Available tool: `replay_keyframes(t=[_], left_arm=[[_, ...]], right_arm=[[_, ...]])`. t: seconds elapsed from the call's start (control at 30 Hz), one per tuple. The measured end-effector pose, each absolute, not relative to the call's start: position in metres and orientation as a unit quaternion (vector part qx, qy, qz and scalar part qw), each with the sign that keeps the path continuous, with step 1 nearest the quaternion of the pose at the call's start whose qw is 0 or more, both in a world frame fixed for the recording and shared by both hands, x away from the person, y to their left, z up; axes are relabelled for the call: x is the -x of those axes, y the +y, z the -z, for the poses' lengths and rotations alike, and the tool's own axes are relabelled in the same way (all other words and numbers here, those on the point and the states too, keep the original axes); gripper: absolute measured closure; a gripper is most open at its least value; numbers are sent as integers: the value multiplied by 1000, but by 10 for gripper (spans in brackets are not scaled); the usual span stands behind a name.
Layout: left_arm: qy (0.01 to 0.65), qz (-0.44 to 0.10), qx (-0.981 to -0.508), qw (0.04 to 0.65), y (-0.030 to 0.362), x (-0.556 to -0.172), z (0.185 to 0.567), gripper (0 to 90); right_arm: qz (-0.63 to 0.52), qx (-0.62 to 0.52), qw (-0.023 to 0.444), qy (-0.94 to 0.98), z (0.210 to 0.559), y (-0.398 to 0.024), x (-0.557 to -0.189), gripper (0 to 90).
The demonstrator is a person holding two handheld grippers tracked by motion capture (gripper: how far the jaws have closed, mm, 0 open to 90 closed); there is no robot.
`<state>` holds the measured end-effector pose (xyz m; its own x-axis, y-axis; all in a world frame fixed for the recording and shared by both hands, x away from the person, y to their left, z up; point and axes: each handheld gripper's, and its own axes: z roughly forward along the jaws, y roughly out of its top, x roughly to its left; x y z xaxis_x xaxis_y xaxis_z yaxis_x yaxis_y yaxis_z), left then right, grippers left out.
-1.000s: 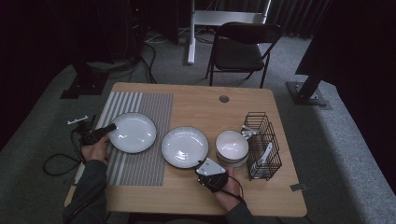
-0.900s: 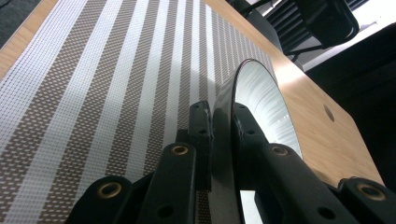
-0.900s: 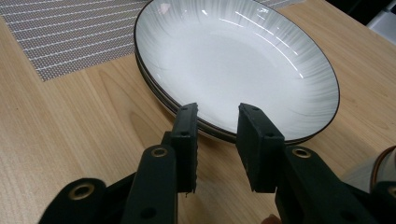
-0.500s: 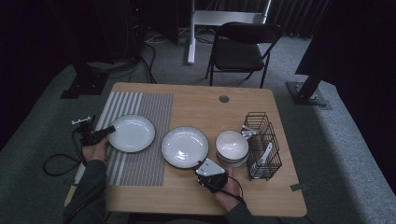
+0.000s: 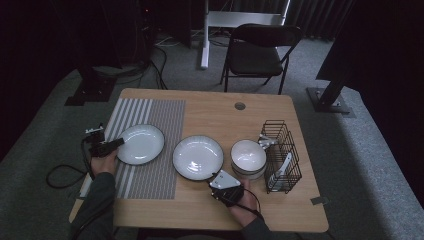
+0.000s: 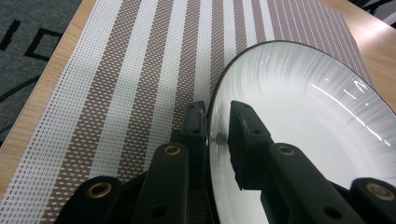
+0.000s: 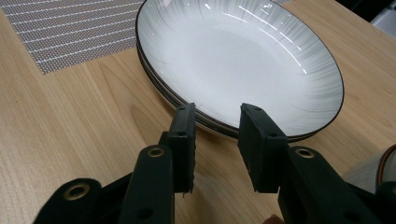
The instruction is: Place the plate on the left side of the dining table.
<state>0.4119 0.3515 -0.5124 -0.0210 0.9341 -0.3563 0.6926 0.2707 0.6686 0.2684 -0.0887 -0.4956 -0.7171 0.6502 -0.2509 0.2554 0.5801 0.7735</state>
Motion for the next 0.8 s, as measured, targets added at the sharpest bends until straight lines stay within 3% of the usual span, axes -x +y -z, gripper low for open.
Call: replay_keyframes(t=[0.4,0.8], left_arm=[[674,-243,-615,328,346,-408,494,723],[648,-279,-619,345,337,-399,474,654]], right_arm=[[-371,-268,261,850,497,-94,-267,630],[-356,-274,255,856,506,-109,-264,588]])
